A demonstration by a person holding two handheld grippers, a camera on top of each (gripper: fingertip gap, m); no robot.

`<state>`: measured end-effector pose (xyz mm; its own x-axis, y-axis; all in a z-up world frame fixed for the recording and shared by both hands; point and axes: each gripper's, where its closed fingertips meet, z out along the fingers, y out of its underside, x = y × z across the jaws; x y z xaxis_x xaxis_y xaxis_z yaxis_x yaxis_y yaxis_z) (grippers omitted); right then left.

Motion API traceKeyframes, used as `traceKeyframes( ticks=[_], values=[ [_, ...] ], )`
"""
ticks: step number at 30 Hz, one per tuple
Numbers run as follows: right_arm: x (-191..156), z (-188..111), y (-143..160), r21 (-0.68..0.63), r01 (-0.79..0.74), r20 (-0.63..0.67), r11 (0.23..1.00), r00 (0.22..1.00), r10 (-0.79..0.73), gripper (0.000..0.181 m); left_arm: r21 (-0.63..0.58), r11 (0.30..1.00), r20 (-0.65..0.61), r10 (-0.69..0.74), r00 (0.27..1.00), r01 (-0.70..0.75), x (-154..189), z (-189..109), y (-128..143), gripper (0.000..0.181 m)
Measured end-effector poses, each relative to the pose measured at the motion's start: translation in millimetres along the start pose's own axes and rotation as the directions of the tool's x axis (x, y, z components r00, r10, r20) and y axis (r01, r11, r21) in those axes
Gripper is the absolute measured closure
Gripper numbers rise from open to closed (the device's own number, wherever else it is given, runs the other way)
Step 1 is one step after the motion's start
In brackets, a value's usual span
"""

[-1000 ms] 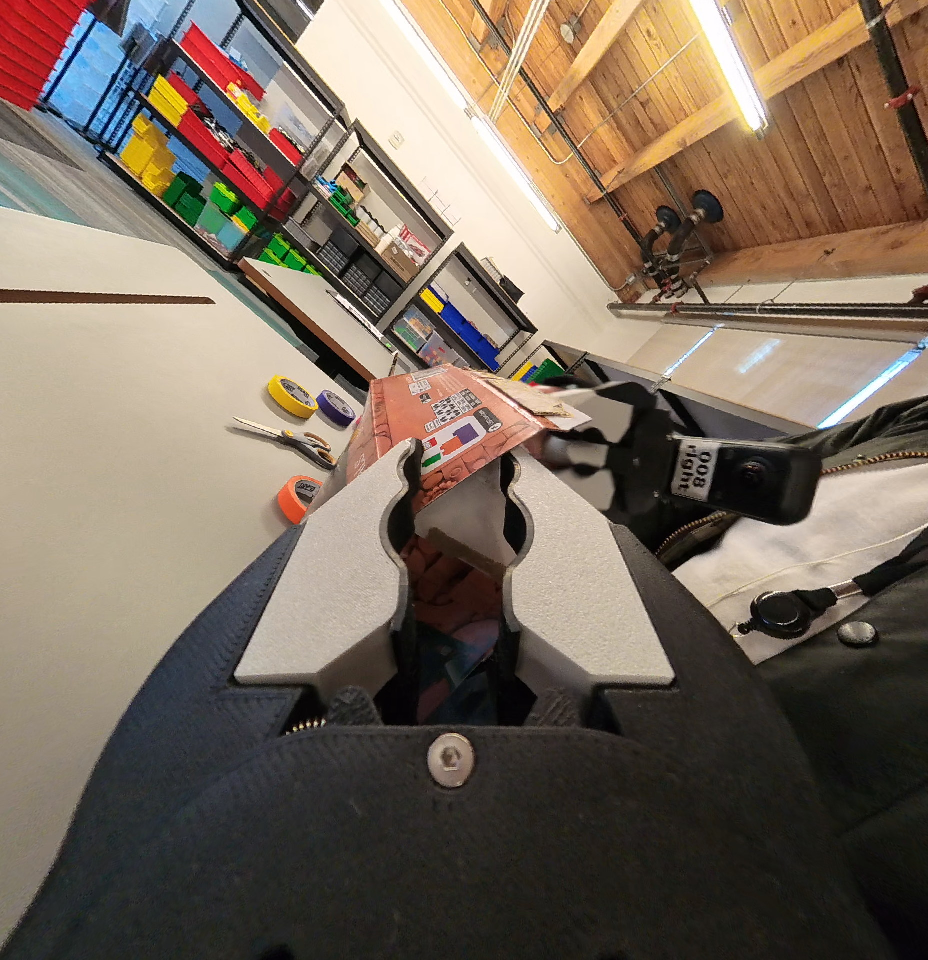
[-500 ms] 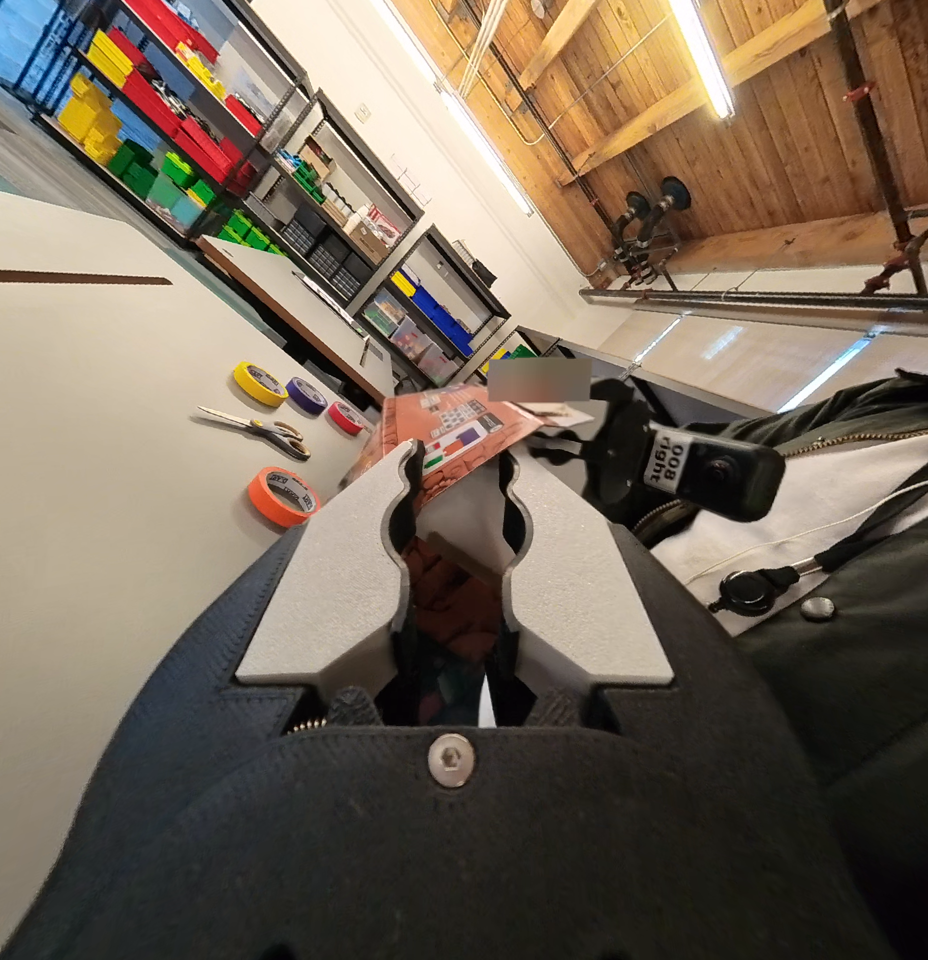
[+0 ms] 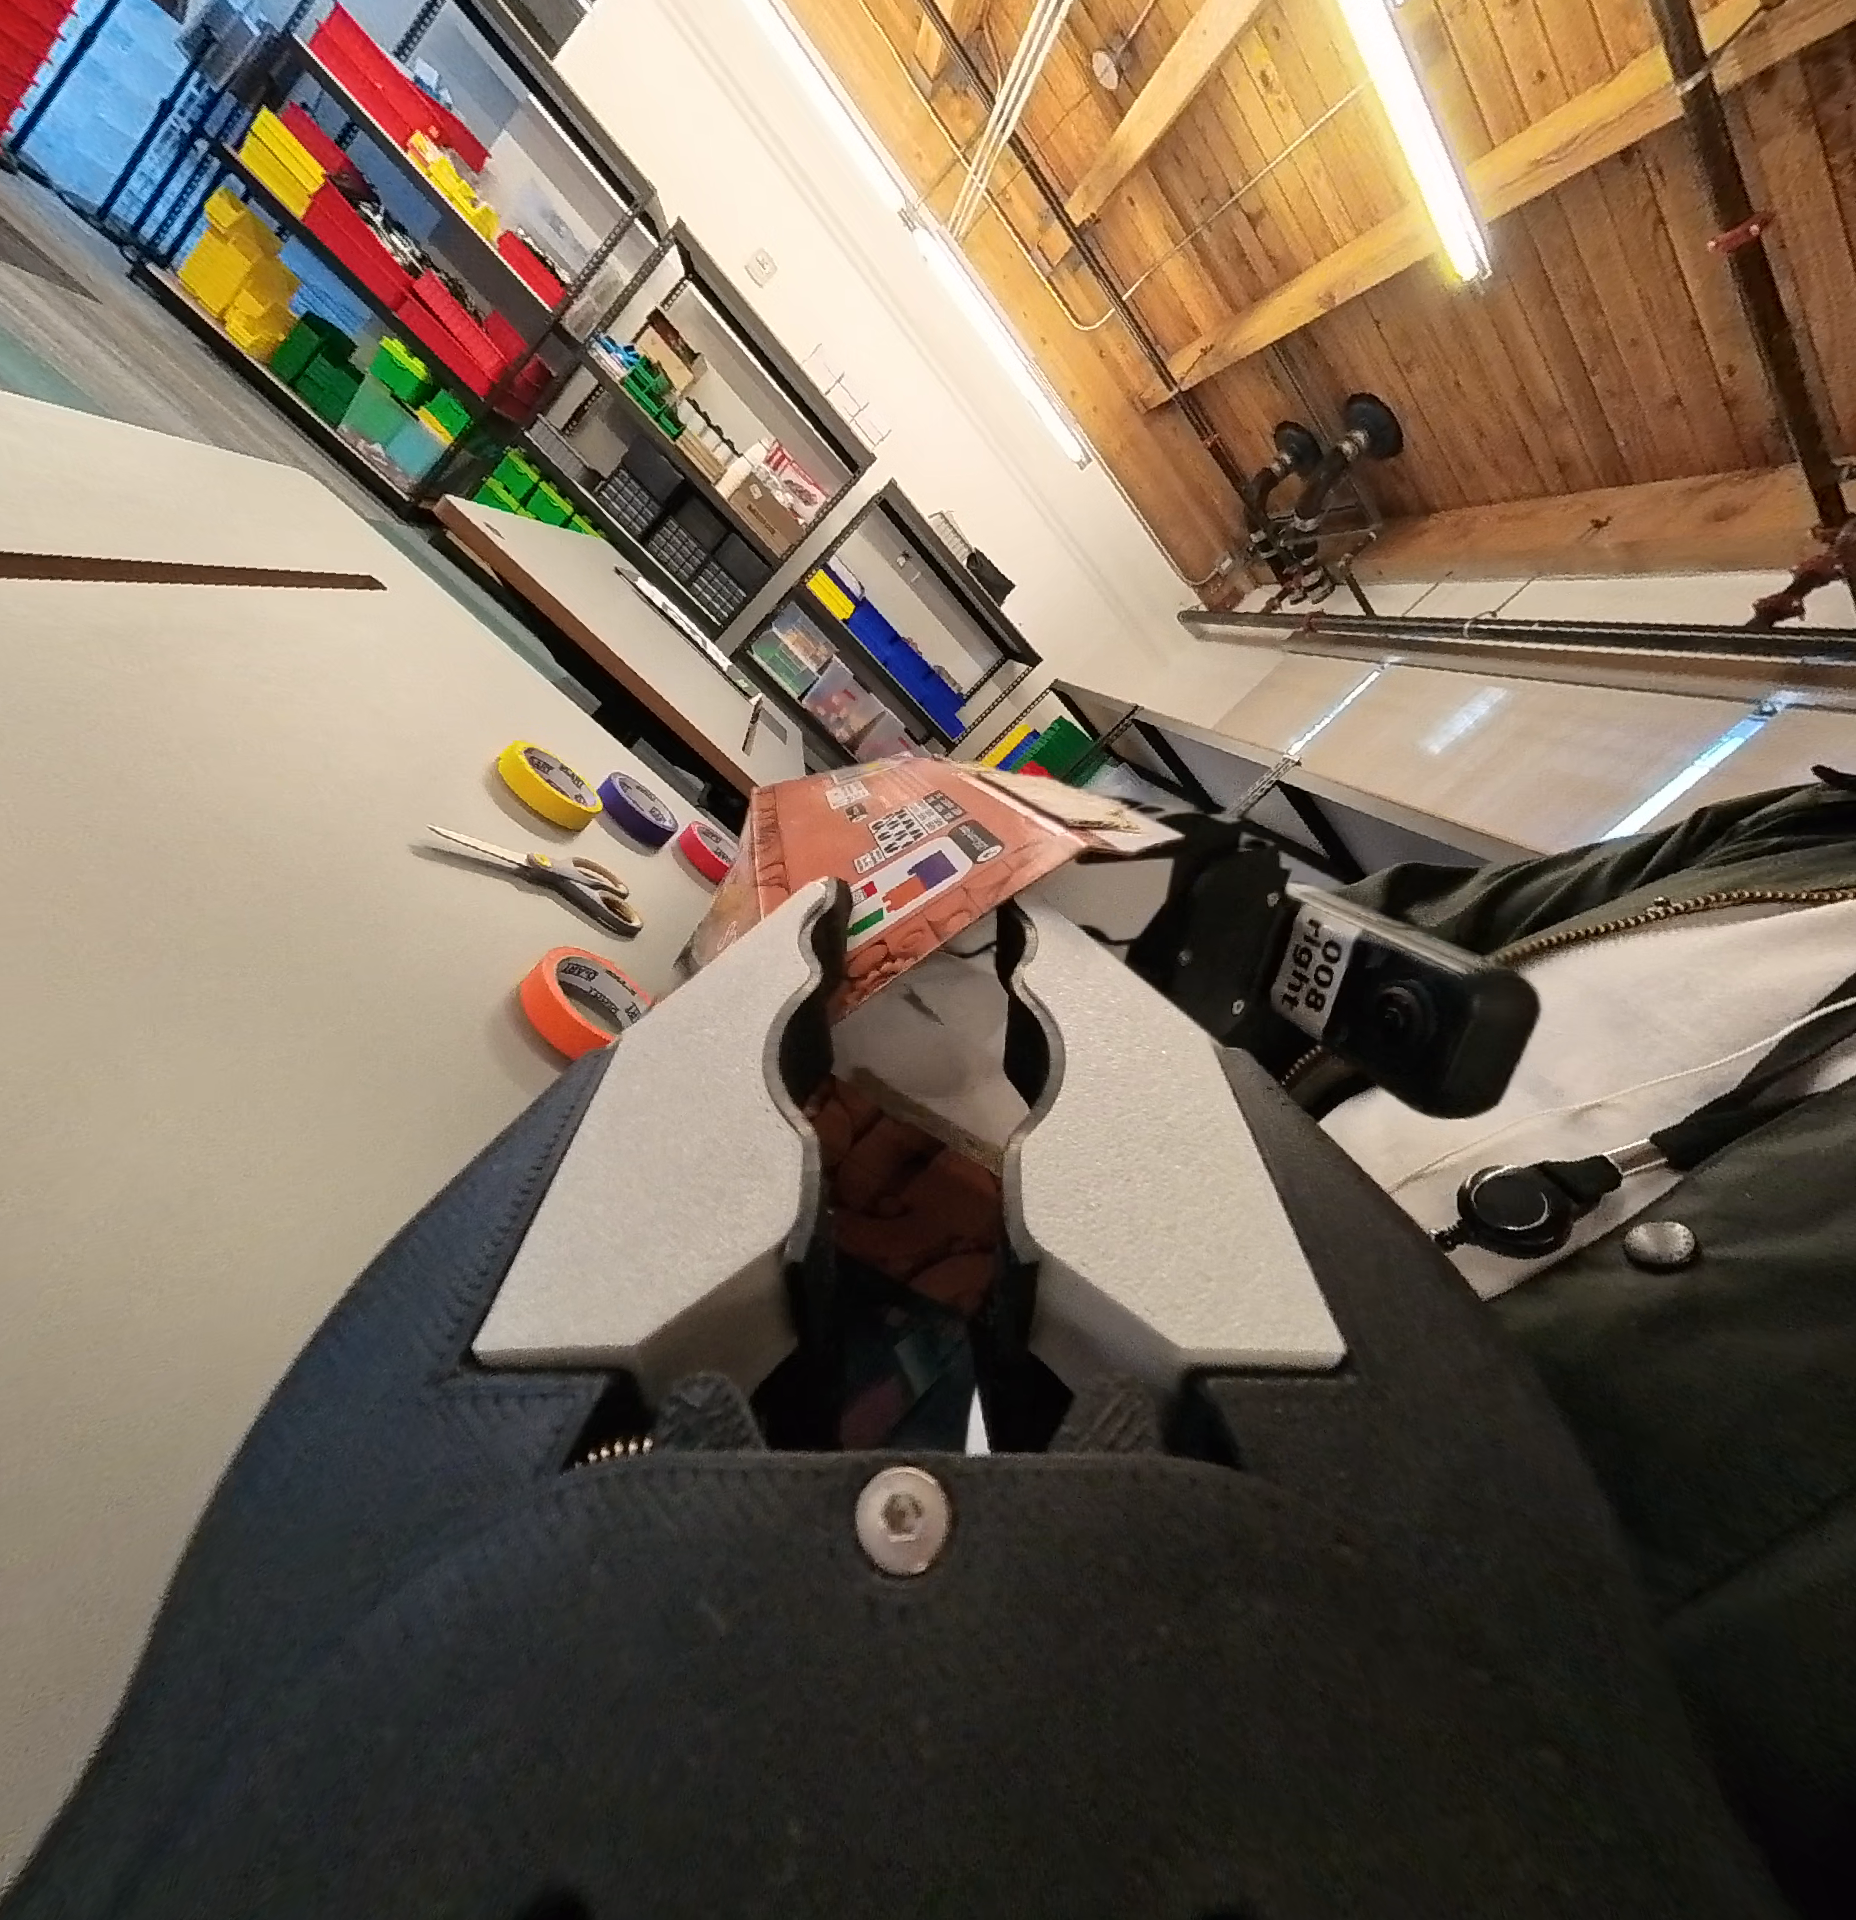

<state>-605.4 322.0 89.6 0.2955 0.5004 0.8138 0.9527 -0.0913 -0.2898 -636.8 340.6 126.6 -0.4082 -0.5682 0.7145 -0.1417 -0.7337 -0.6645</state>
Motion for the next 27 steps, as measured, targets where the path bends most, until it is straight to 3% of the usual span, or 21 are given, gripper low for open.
traceKeyframes(
  ticks=[6, 10, 15, 18, 20, 24, 27],
  values=[
    [-9, 8, 3, -0.028, -0.211, 0.133, 0.977, 0.968, 0.213, 0.179, 0.011, 1.000, -0.005, -0.005, 1.000, 0.005, -2, -1, 0, 0.155],
    [-6, 14, 2, -0.059, -0.229, 0.166, 0.972, 0.958, 0.235, 0.180, 0.018, 1.000, 0.035, -0.005, 0.999, 0.004, -6, -4, -3, 0.154],
    [-7, 6, -3, -0.021, -0.320, 0.208, 0.947, 0.925, 0.318, 0.181, -0.076, 0.982, 0.137, 0.180, 0.974, -0.170, 0, -7, 10, 0.151],
    [-7, 3, -4, -0.002, -0.351, 0.213, 0.936, 0.915, 0.343, 0.181, -0.112, 0.981, 0.226, 0.178, 0.958, -0.156, 2, -12, 8, 0.118],
    [-7, 2, -5, -0.006, -0.376, 0.225, 0.927, 0.902, 0.368, 0.181, -0.154, 0.966, 0.320, 0.246, 0.915, -0.206, 0, -19, 8, 0.113],
    [-7, 0, -6, -0.013, -0.407, 0.252, 0.913, 0.883, 0.397, 0.181, -0.367, 0.883, 0.449, 0.444, 0.775, -0.293, -3, -15, 30, 0.098],
    [-6, 1, -5, -0.020, -0.413, 0.265, 0.910, 0.876, 0.404, 0.181, -0.454, 0.851, 0.565, 0.504, 0.653, -0.264, -19, -12, 38, 0.104]
  ],
)
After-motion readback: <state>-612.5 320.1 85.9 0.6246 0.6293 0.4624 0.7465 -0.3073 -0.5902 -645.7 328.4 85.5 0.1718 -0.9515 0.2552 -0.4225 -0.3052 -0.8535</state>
